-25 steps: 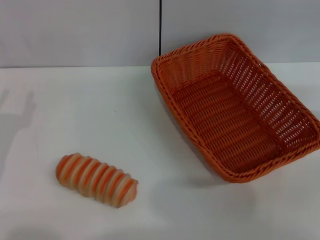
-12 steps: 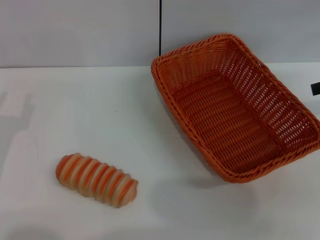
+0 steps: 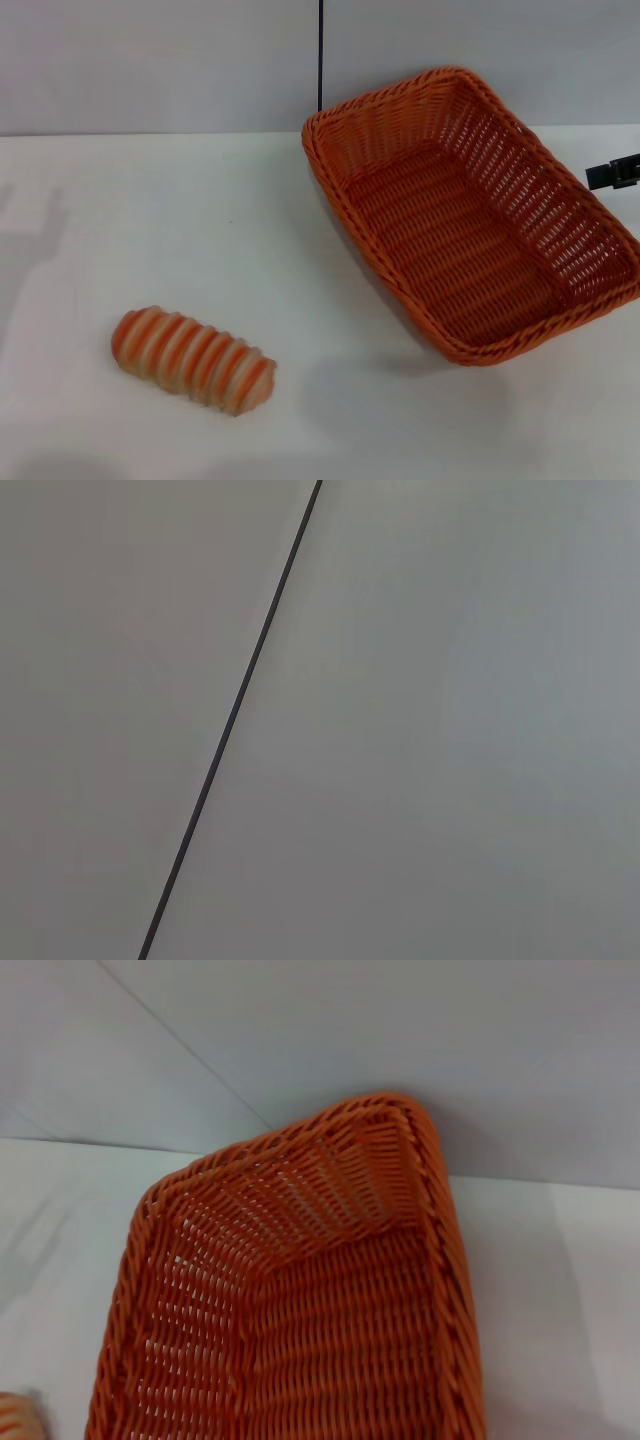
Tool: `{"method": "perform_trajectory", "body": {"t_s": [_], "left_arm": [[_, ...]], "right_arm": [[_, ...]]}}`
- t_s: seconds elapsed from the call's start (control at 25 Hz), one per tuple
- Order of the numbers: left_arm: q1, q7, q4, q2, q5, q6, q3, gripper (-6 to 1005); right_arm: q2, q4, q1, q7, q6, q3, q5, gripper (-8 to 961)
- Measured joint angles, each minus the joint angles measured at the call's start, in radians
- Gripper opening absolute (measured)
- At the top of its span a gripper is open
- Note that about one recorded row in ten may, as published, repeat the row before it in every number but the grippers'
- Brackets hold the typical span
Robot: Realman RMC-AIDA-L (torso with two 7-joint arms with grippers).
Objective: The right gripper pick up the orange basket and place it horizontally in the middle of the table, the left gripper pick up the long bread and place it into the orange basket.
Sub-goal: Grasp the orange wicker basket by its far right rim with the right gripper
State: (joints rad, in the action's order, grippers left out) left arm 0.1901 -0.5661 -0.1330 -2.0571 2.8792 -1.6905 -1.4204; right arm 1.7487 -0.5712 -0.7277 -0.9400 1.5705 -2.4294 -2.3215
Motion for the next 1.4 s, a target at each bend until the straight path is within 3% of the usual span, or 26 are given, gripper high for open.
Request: {"method": "perform_trajectory", "body": {"t_s": [0.24, 0.48, 0.72, 1.04, 1.28, 1.36, 1.4], "left_arm": [[0.000, 0.000, 0.000, 0.000, 0.000, 0.000, 0.000, 675], [0.000, 0.000, 0.000, -0.001, 0.000, 0.000, 0.000, 675], [-0.003, 0.000, 0.001, -0.002, 0.000, 0.000, 0.000, 675], [-0.004, 0.000, 0.002, -0.004, 0.000, 0.000, 0.000, 675], [-0.008, 0.000, 0.003, -0.005, 0.000, 0.000, 0.000, 676], [-0.008, 0.000, 0.003, -0.005, 0.000, 0.000, 0.000, 676], [-0.009, 0.000, 0.003, -0.005, 0.000, 0.000, 0.000, 676]], "right_arm": [[0.039, 0.013, 0.005, -0.026, -0.063, 0.001, 0.001, 625], [0.054, 0.066, -0.004, -0.057, -0.117, 0.001, 0.002, 626], [0.082, 0.076, 0.004, -0.081, -0.189, 0.002, 0.000, 608], [0.084, 0.075, 0.020, -0.102, -0.214, -0.007, 0.013, 558], [0.084, 0.067, 0.030, -0.119, -0.216, -0.007, 0.053, 315], [0.084, 0.065, 0.031, -0.123, -0.212, -0.006, 0.055, 153], [0.084, 0.063, 0.031, -0.125, -0.210, -0.005, 0.055, 153]]}}
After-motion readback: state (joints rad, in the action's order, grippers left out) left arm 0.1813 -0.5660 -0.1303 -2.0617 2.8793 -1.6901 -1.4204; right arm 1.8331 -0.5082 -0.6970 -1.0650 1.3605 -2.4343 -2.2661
